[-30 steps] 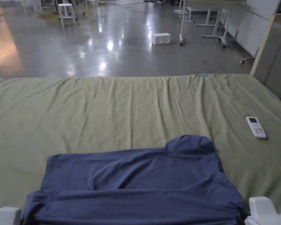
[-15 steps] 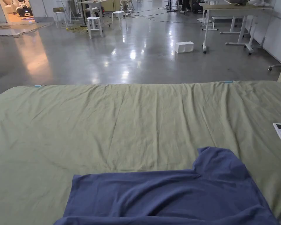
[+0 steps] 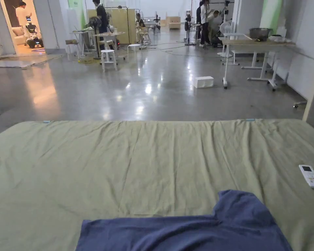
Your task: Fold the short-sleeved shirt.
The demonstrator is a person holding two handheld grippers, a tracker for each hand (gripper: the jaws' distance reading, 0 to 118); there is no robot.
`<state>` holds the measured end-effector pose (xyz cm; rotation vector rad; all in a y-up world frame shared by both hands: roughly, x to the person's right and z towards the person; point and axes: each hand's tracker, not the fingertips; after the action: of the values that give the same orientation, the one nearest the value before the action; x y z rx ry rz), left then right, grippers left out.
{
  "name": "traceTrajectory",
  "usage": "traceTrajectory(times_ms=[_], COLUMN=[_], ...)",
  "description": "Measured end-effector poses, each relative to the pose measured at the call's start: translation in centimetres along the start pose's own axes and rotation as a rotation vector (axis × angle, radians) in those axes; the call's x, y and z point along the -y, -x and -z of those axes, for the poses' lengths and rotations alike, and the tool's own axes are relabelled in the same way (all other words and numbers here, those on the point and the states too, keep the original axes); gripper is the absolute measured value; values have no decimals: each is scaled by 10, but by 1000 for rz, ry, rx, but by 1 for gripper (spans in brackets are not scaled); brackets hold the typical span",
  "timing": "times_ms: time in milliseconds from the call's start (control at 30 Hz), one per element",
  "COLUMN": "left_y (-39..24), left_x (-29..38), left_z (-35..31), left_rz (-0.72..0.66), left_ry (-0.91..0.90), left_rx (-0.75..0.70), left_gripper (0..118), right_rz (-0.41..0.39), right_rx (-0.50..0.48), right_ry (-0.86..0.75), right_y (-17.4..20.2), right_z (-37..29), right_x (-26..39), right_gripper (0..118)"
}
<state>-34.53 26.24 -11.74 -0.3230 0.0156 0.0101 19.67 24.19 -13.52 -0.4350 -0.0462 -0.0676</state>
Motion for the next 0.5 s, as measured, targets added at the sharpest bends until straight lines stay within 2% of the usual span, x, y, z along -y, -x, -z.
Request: traceTrajectory(times_ms=[167, 200, 267, 300, 333, 367, 400, 433, 500], left_y=[-48, -54, -66, -69, -71, -74, -75, -74, -71], left_x=[-43, -45, -52, -54, -57, -59, -61, -63, -62], left_z=[-45, -51, -65, -69, -71, -73, -74, -76, -75], left_rz=[81, 89, 111, 115, 125, 129, 129, 125, 108], left_ry=[-197, -255, -316, -307, -316, -315, -306, -291, -268], left_rx=[40, 39, 45, 46, 40, 33, 29, 33, 58], left_gripper=[65, 62, 43, 31, 20, 18, 10, 4, 4], right_rz=[-82, -109, -129, -112, -82, -85, -94, -118, -184], right_rx=[-90, -98, -133, -158, -195, -211, -205, -199, -164], right_ry=[-201, -242, -284, -290, -280, -285, -290, -299, -330], right_y=[41, 48, 59, 63, 65, 67, 71, 73, 79], right_z=[-38, -45, -56, -58, -61, -63, -66, -66, -68], right_x=[-33, -38, -49, -50, -51, -51, -51, -49, -49], right_gripper=[63, 63, 62, 58, 45, 30, 14, 5, 5])
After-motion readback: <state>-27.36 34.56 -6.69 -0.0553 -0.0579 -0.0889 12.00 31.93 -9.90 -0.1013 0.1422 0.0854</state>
